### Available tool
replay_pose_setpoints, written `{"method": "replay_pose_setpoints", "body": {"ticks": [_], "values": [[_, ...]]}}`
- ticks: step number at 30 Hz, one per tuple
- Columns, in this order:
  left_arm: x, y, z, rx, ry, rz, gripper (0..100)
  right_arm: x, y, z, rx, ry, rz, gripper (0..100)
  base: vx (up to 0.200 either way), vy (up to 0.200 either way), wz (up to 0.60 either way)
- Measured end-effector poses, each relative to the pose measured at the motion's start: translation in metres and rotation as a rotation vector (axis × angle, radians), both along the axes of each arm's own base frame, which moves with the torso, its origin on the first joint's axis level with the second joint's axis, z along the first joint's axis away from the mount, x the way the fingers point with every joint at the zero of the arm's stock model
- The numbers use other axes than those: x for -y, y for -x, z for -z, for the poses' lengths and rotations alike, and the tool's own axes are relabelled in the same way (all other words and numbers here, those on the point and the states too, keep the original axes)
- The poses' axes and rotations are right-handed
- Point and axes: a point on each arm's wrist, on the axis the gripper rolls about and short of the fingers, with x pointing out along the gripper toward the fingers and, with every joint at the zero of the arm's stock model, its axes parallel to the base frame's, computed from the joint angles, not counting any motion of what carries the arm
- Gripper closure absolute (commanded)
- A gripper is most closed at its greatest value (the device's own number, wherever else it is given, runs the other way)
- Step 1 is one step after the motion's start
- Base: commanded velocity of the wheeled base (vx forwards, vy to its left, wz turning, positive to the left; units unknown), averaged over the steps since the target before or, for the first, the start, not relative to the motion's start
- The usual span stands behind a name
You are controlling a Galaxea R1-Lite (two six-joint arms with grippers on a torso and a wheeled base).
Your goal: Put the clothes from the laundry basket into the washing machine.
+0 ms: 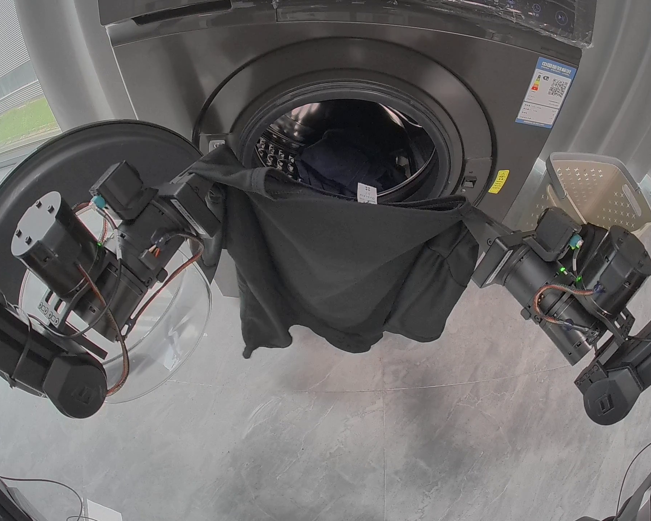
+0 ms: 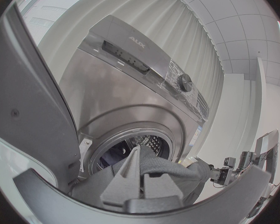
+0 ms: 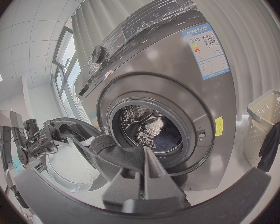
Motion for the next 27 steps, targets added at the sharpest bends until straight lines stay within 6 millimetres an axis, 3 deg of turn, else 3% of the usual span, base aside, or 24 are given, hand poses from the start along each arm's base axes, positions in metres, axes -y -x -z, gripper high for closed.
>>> {"method": "replay_pose_setpoints", "body": {"ticks": [27], "values": [[-0.006,0.009,-0.02,0.066,0.02,0.007,100,0.008,0.006,-0.041,0.148,-0.055,0.038,100,0.0,0.0,0.0]]}}
